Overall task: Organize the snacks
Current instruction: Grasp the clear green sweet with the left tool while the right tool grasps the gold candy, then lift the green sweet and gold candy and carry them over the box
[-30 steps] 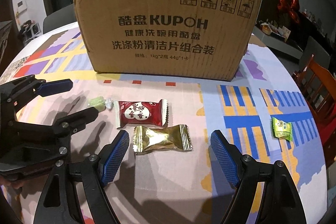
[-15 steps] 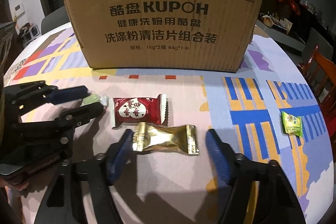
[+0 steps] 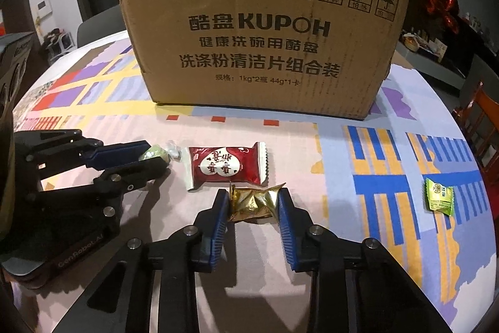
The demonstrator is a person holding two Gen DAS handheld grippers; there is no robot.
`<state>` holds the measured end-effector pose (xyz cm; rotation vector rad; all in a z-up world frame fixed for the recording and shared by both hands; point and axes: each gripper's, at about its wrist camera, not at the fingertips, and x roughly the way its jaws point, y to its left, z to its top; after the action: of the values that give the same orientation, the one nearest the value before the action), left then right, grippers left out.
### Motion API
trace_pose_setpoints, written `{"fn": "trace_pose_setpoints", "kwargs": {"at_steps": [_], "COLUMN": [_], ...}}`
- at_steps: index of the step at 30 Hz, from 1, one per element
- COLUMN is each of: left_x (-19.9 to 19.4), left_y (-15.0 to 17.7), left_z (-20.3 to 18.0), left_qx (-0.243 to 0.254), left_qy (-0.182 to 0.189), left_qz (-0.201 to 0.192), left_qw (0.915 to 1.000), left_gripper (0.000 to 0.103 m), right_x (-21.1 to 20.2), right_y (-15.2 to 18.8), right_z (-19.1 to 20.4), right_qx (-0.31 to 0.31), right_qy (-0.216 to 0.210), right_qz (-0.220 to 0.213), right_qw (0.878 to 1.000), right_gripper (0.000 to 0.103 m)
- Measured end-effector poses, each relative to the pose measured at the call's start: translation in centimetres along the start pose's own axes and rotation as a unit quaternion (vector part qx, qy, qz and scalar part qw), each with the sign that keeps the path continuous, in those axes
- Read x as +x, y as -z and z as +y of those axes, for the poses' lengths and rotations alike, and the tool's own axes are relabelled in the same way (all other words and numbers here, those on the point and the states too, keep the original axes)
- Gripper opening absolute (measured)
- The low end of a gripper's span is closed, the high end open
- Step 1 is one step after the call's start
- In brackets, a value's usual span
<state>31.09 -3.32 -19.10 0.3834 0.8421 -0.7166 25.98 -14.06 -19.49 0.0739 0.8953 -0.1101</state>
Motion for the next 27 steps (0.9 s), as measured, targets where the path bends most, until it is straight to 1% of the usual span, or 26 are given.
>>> {"fn": "trace_pose_setpoints", "kwargs": {"at_steps": [13, 19, 27], "left_x": [-1.5, -2.6, -4.5], "left_y": [0.1, 0.1, -0.4], "left_z": [-0.1, -0.4, -1.0], "left_qx": [-0.042, -0.061, -0.075], "left_qy": [-0.026, -0.037, -0.061], "left_qz": [0.004, 0.0, -0.012], "left_qw": [0.9988, 0.9974, 0.9952], "left_gripper": [0.018, 0.018, 0.018], "right_x": [-1.3, -2.0, -3.5], "right_y": [0.0, -0.1, -0.4], "right_z": [-0.6, -0.8, -0.9], "right_qx": [0.005, 0.007, 0.005], "right_qy": [-0.015, -0.024, -0.039], "right_qz": [-0.008, -0.014, -0.026], "right_qw": [1.0, 1.0, 0.999], "right_gripper": [0.032, 0.032, 0.032]}}
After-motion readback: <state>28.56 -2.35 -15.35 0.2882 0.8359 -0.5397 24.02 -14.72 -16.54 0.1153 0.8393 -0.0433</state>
